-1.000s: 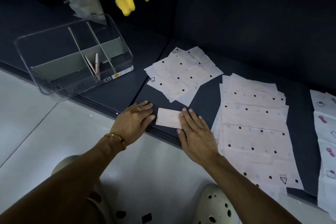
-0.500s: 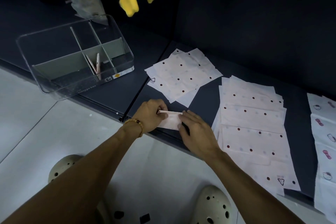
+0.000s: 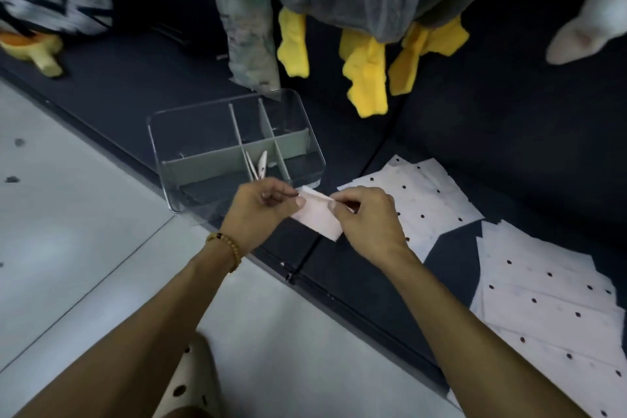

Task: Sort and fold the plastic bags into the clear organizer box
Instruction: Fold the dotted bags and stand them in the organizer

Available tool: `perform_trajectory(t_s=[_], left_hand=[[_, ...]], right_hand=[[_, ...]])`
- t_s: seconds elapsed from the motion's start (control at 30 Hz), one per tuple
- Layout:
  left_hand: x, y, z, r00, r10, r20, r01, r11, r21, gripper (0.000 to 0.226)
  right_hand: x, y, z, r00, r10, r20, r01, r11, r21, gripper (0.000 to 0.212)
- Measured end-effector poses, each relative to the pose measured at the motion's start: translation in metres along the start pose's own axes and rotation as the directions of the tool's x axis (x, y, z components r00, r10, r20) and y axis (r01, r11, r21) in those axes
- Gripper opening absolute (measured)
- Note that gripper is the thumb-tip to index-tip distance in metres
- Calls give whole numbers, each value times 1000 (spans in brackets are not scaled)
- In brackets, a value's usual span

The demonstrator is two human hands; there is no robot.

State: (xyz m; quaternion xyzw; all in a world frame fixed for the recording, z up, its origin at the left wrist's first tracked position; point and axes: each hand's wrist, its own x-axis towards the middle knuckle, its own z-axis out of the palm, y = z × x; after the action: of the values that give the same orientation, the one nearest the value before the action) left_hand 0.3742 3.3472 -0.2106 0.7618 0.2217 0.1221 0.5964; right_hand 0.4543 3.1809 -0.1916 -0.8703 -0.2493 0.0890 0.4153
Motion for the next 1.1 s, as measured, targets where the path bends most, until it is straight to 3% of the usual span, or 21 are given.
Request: perform_trajectory(t_s=[0.1,0.2,0.33,0.4,0.53,0.6,0.67,0.77,0.97,1.1], left_hand=[[23,-13,-21,941,-18,-337,34,999,40,13],[43,-22,-24,891,18,-453,122,953,278,20],[62,-26,-16,882,-96,-462,345,800,492,51],[67,-29,-15,877,-76,-475,347,784,515,43],[65,-32,-19,873,-44,-485,256,889,380,13],[63,-31,-20,881,-55,-470,238,910,340,11],[61,-31,-20,882,-63,-467,236,917,322,13],[59,-31,-20,874,-57,-483,227,926,301,13],[55,-35,-24,902,-33,-431,166,947,275,17],[50,-27,-27,910,-35,-413,149,958,247,14]], right_hand=[[25,-11,14,989,134,-68,-116,969,218,16],[44,-15,27,968,228,-101,-185,928,324,17],[62,-17,41,956,274,-105,-223,912,346,11],[70,-16,47,955,283,-87,-239,911,336,10],[84,-19,57,960,268,-83,-236,930,281,9],[87,-24,64,973,210,-95,-192,967,169,8],[89,-28,71,984,109,-139,-117,992,-50,5],[91,-34,79,979,-71,-193,3,943,-334,3],[90,-34,91,982,-25,188,76,959,-272,13],[87,-29,80,992,8,122,4,995,-102,15]])
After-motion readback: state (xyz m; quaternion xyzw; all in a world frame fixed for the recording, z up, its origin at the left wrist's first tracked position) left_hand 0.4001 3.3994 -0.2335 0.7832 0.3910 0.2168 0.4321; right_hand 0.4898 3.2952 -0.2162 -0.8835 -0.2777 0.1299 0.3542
